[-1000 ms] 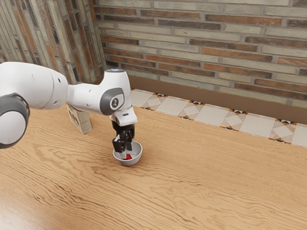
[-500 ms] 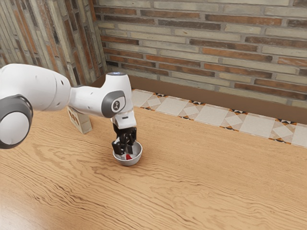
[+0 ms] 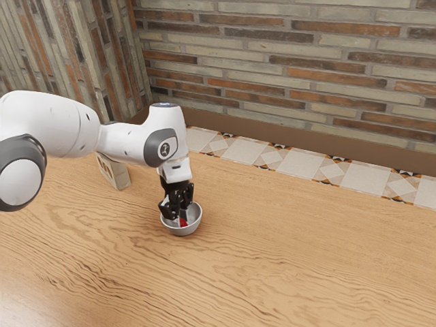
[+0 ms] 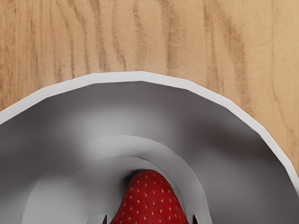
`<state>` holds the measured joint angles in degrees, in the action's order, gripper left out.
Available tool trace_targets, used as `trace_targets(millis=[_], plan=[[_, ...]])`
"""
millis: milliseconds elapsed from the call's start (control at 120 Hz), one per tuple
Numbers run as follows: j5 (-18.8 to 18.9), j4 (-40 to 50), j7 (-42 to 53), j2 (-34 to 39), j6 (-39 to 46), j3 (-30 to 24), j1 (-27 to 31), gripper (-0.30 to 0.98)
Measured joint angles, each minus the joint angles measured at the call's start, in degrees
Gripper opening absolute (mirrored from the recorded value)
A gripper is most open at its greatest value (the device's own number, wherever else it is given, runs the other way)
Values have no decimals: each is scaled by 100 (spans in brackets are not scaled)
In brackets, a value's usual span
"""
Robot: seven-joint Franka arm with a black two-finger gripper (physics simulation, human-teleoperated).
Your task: Take strawberry from the bowl
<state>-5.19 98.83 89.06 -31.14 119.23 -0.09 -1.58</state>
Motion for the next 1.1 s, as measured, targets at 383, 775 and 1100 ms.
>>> trace_targets(millis=[383, 775, 1100], plan=[[-16, -47, 87, 14, -4, 11, 0, 8], [30, -418, 65, 578, -163, 4, -477, 3], [-199, -728, -145, -130, -394, -40, -946, 15]])
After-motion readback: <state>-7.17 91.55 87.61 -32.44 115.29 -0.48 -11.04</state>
